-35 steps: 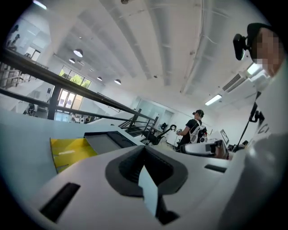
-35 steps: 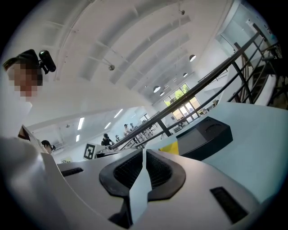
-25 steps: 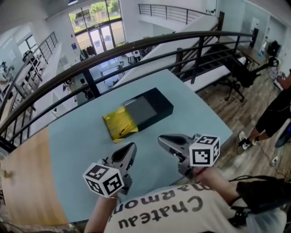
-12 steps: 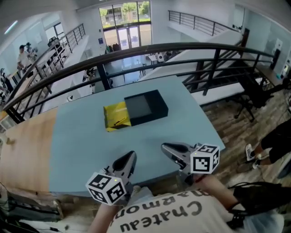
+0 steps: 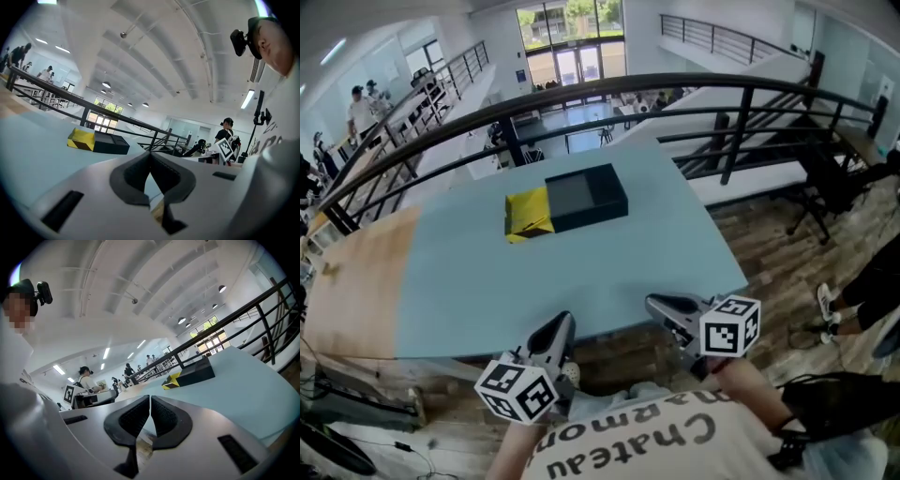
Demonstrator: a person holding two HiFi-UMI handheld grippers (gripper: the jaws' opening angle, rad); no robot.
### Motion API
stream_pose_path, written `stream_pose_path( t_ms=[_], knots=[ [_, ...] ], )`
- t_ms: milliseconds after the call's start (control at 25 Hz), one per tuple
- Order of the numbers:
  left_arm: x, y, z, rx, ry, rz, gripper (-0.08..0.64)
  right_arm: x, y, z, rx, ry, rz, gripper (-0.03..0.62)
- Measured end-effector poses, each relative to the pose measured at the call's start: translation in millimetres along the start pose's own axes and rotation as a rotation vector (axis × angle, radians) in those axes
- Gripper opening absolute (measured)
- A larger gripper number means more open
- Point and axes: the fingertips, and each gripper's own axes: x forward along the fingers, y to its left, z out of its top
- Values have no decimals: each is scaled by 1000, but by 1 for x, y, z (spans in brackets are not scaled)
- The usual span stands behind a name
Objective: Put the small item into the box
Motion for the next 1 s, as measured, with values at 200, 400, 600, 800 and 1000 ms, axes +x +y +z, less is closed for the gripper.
stream_pose_path(
  t_ms=[200,400,600,800,1000],
  knots=[
    [1,-19,-1,43,8,13,2,-11,2,-3,5,-3,32,41],
    [-3,-20,2,37,13,38,2,-11,4,1,5,-9,51,41],
    [0,-22,2,41,6,38,2,-12,1,5,-2,-9,55,41],
    [5,-26,1,49,17,31,2,-11,-3,6,1,-2,63,41],
    [12,-23,0,44,15,39,2,-7,-8,7,3,4,76,41]
  ],
)
